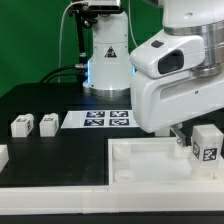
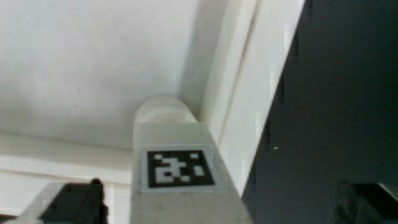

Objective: Assemble one leg

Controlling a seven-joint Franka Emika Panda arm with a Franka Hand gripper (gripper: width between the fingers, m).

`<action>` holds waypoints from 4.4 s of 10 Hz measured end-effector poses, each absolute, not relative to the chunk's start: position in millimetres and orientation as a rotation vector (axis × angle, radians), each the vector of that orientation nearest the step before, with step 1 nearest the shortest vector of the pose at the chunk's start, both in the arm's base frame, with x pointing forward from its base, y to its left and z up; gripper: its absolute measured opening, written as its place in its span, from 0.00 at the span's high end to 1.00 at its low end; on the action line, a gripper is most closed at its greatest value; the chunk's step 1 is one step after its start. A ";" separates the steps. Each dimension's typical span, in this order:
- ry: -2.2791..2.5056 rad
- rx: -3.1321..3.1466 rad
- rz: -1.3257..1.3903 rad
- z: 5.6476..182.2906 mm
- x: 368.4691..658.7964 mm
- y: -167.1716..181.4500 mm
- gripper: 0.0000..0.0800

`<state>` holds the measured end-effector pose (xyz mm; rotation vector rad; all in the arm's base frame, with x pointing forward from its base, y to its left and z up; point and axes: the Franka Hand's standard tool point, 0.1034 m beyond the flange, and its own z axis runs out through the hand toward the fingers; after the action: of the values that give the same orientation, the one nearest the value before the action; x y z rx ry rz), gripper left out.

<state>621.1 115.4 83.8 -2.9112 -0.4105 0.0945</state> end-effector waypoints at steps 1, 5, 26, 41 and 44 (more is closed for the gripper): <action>-0.405 -2.915 0.074 83.3 622.5 113.4 0.19; -0.405 -2.921 0.079 81.9 622.0 109.8 0.62; 1.299 -2.562 0.201 79.1 614.4 126.1 0.20; 0.491 -2.883 -0.024 76.7 625.0 111.5 0.62; 1.266 -2.602 0.041 74.8 626.2 109.5 0.62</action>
Offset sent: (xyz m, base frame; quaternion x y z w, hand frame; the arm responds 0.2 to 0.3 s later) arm 0.0000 0.0000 0.0000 0.0000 0.0000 0.0000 1.0000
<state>626.2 109.5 74.8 -2.6022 1.2657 0.0411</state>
